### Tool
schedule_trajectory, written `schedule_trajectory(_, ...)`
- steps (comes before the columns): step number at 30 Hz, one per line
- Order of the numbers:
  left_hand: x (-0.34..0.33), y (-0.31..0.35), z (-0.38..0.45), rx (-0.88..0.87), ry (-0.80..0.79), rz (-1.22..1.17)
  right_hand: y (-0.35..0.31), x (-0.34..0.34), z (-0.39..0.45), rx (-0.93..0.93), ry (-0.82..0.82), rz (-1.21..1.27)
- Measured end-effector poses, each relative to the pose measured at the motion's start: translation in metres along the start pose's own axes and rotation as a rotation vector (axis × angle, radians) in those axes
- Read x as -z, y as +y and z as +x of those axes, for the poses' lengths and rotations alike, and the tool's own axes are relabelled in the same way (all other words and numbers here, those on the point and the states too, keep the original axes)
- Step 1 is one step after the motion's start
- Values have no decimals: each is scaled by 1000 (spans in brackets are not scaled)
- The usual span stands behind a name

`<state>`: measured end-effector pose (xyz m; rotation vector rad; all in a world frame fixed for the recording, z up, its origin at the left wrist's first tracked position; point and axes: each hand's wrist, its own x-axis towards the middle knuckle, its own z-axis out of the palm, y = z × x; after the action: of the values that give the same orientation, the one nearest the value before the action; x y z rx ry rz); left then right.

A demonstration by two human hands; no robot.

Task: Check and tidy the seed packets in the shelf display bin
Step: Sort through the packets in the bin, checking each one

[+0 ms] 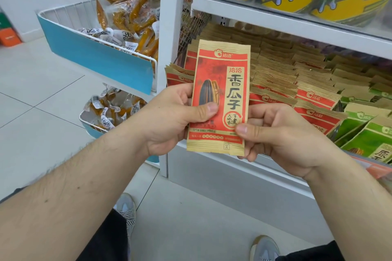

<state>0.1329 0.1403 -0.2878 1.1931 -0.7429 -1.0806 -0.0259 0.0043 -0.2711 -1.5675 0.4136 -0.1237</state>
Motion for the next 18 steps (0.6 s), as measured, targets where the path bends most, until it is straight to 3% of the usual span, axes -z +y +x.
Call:
schedule_trajectory(6, 1, 0, 0, -25, -22, 13, 2, 0, 1, 71, -3, 10)
schedule_trajectory(12, 7, 1, -2, -112, 22, 90, -4, -12, -5, 156, 107, -225)
schedule_trajectory(18, 5, 5, -5, -94, 45, 114, -6, -18, -7, 195, 174, -275)
